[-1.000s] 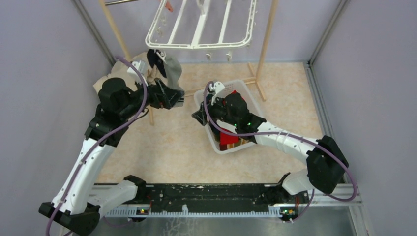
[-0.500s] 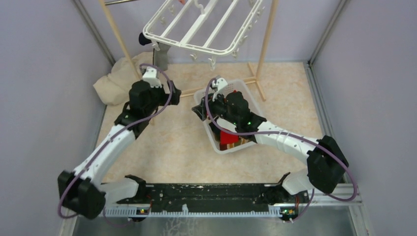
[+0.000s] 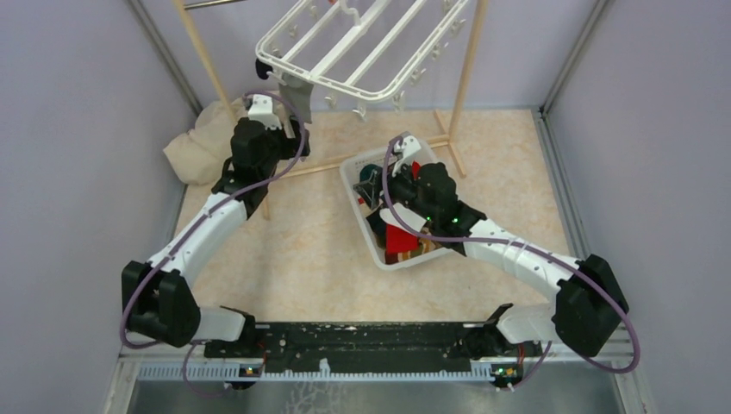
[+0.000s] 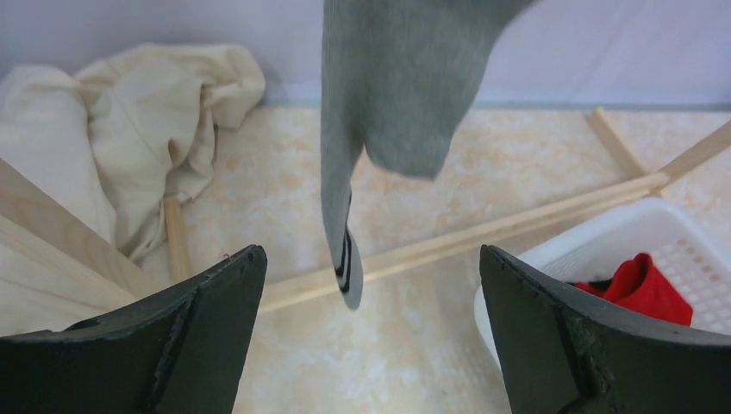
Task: Remove the socks clipped to the hanger
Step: Remove the sock from the hanger.
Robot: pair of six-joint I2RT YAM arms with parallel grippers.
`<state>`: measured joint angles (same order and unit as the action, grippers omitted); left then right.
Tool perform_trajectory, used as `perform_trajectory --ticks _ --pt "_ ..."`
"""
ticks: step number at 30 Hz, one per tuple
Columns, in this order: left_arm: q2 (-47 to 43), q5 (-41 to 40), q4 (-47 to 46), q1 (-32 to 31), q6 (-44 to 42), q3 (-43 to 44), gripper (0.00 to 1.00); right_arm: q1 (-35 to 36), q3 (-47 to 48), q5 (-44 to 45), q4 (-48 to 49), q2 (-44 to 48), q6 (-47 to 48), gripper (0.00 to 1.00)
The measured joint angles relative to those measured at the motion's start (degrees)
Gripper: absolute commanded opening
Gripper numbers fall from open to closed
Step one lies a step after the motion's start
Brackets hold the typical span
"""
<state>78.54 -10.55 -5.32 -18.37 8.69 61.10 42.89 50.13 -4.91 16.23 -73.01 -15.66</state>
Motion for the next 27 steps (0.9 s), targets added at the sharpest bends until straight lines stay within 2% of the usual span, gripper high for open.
perform_trajectory --ticks 3,6,8,10,11,12,14,15,27 --pt "-0.2 0.3 -3.9 0.2 -1.1 0.0 0.99 -0.1 -0.3 -0.5 0.2 0.3 0.0 0.58" --pt "3.5 1.3 -7.6 0.6 -2.0 0.0 0.99 -0.3 -1.0 -1.2 0.1 0.7 -0.1 0.58" --pt "7.6 2.0 -9.3 1.2 -2.4 0.2 0.92 -0.5 -1.7 -1.5 0.1 0.8 -0.5 0.58" --pt "11.9 3.0 -9.8 2.3 -2.3 0.3 0.64 -0.8 -2.2 -1.8 0.1 1.2 -0.6 0.58" --pt "14.1 3.8 -9.8 3.2 -2.2 0.4 0.44 -0.9 -2.6 -1.9 0.0 1.4 -0.7 0.58" --pt "15.2 4.4 -9.7 4.0 -1.8 0.4 0.34 -1.1 -2.9 -2.0 -0.1 1.7 -0.7 0.58" --pt "16.1 5.9 -8.6 5.7 -1.7 0.8 0.04 -1.5 -3.0 -2.1 -0.4 2.3 -0.9 0.58" --pt "16.0 6.4 -8.1 6.2 -1.8 1.3 0.0 -1.7 -3.1 -2.1 -0.3 2.6 -0.9 0.58" --pt "3.8 17.4 2.6 6.5 2.7 10.1 0.05 -2.2 -3.6 -3.1 0.3 3.5 -1.7 0.58"
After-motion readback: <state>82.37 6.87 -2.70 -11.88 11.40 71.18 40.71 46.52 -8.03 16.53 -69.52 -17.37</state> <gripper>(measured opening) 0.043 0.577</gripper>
